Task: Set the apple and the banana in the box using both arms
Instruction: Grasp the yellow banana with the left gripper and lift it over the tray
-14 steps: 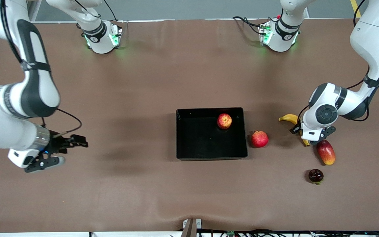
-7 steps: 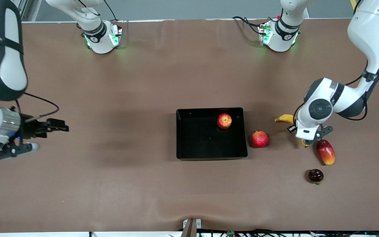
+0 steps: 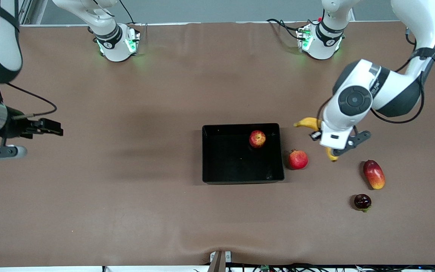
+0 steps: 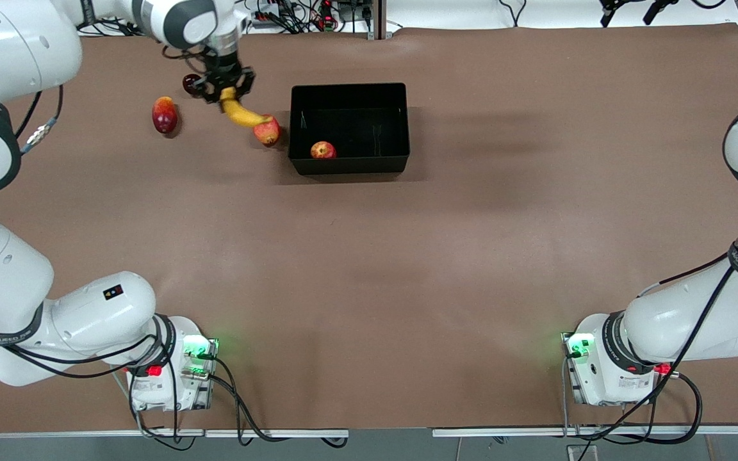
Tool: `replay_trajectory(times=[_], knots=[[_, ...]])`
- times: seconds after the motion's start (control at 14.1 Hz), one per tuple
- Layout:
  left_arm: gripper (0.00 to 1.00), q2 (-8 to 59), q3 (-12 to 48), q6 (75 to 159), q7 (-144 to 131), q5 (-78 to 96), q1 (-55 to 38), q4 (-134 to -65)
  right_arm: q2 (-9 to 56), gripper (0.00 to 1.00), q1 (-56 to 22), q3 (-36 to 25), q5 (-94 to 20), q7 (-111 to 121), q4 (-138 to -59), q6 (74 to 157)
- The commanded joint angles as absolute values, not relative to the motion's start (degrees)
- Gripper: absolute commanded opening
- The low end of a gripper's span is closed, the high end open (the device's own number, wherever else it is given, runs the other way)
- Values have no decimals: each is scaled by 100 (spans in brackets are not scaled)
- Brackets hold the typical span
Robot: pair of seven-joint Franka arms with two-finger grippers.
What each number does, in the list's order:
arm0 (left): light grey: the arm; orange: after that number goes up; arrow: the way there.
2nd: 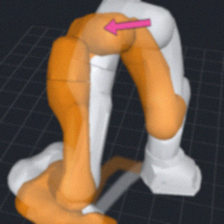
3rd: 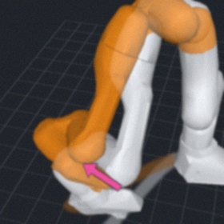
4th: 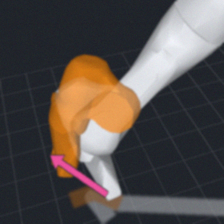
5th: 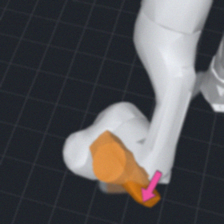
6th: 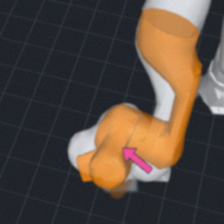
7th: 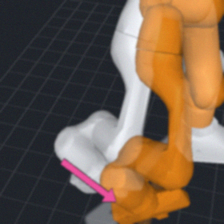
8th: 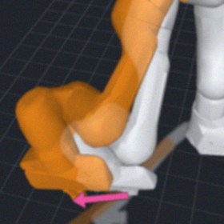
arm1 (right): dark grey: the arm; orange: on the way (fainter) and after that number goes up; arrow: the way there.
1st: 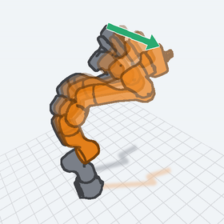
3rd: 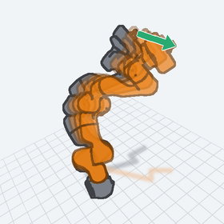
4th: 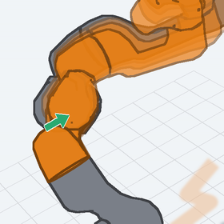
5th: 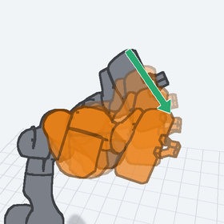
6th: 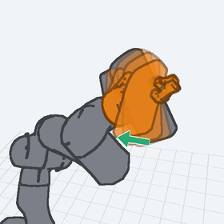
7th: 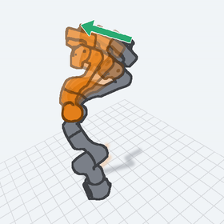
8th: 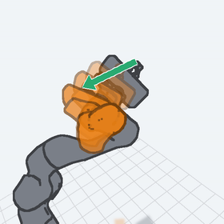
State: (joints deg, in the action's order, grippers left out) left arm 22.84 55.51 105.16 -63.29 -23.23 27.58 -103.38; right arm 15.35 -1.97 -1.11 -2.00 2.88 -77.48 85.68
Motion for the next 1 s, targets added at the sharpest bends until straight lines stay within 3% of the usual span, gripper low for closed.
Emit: replay_trajectory(times=[0.0, 0.21, 0.64, 0.92], knots=[[0, 2880, 5528, 10327, -6695, -2074, 1911, -9521, 1144, 100, 79, 131, -123, 202, -7884, 8403], [0, 3584, 5363, 10353, -6996, -2223, 996, -8914, 871, 100, 193, 141, -123, 202, -7953, 8297], [0, 4157, 3484, 10589, -7005, -2373, -1377, -7937, 352, 100, 255, 141, -167, 185, -8533, 8376], [0, 4429, 3199, 11204, -7031, -2347, -1731, -7928, 80, 100, 281, 132, -185, 193, -8990, 8727]])
